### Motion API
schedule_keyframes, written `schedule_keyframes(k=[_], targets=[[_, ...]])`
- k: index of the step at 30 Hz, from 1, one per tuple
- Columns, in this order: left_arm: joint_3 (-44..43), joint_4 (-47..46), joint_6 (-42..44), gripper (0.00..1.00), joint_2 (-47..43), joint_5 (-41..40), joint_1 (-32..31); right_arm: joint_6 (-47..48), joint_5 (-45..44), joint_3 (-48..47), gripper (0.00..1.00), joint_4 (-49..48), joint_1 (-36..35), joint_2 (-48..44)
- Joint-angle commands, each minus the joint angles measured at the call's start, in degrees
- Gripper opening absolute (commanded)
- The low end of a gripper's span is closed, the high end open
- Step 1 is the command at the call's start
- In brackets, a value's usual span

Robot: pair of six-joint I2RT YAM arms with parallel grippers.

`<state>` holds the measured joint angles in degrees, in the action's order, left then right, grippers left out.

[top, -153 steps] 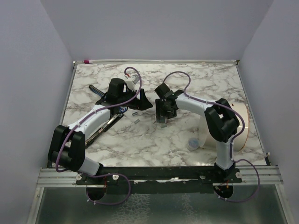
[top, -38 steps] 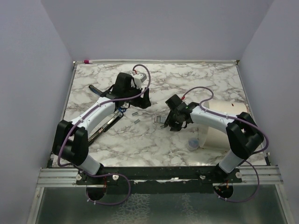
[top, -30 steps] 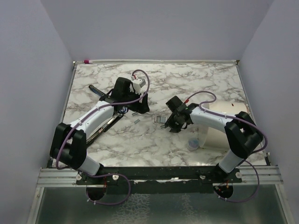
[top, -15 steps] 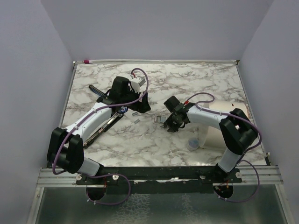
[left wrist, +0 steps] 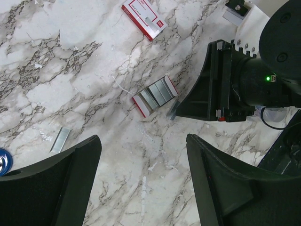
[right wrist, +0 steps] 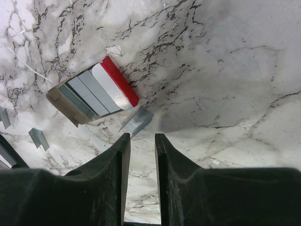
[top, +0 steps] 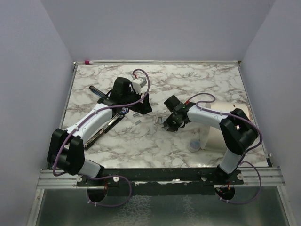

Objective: Unload the staples from the stapler

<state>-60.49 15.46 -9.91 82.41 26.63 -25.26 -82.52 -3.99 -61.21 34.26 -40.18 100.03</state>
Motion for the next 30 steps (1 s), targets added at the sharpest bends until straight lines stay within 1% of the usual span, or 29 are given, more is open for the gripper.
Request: schedule_keyframes(k=[1, 5, 18, 25, 30], targets=[[0.35, -1.30, -0.10, 0.76, -1.52, 2.09, -0.24, -1.53, -0.55, -1.70, 0.27, -0.12, -0.42, 1.38], [0.37, -1.23, -0.05, 0.76, -1.70, 2.09, -0.33, -1.52, -0.91, -3.32, 0.23, 2.15, -0.42, 2.66], [0.24, -1.23, -0.02, 0.76, -1.97, 2.41, -0.47, -2.25, -1.56, -4.09, 0.16, 3.97, -0.42, 3.75], [0.37, -1.31, -0.04, 0.76, -2.23, 2.48, -0.50, -2.57, -2.04, -4.87, 0.15, 4.68, -0.42, 4.79], [0.37, -1.30, 0.02, 0.76, -2.25, 2.38, -0.59, -2.30, -2.60, -5.30, 0.09, 5.20, -0.38, 4.91]])
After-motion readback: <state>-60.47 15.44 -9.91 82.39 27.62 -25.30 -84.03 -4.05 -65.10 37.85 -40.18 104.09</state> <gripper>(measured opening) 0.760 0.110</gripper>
